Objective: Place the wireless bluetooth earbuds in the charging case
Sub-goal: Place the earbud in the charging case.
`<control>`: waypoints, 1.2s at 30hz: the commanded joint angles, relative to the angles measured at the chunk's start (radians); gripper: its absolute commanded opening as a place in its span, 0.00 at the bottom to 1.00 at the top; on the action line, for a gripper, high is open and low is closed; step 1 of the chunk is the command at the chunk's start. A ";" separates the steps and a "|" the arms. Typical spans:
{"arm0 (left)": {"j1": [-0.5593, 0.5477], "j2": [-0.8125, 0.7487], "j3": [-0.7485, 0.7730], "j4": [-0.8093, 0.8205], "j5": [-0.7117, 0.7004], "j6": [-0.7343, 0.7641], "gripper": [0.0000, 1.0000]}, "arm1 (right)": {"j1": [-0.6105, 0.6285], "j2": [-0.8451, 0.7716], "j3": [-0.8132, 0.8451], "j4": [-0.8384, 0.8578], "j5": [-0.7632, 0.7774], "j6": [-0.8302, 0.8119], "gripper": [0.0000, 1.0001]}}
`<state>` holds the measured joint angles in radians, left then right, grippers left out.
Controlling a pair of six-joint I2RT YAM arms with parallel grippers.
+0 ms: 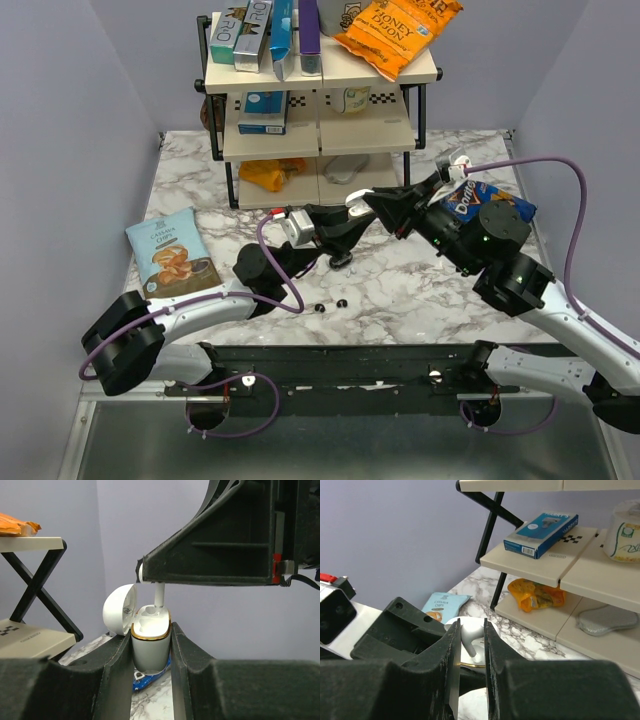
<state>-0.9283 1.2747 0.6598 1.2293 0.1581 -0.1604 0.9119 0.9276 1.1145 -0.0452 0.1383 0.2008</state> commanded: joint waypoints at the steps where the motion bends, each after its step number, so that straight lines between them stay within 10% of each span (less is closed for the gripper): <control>1: 0.005 -0.029 0.015 0.021 0.006 -0.021 0.00 | 0.012 -0.004 -0.030 0.065 0.052 -0.024 0.01; 36: 0.005 -0.040 0.015 0.035 0.014 -0.010 0.00 | 0.018 0.011 -0.041 0.050 0.044 -0.032 0.05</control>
<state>-0.9245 1.2564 0.6598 1.2140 0.1581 -0.1734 0.9237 0.9222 1.0573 0.0246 0.2035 0.1795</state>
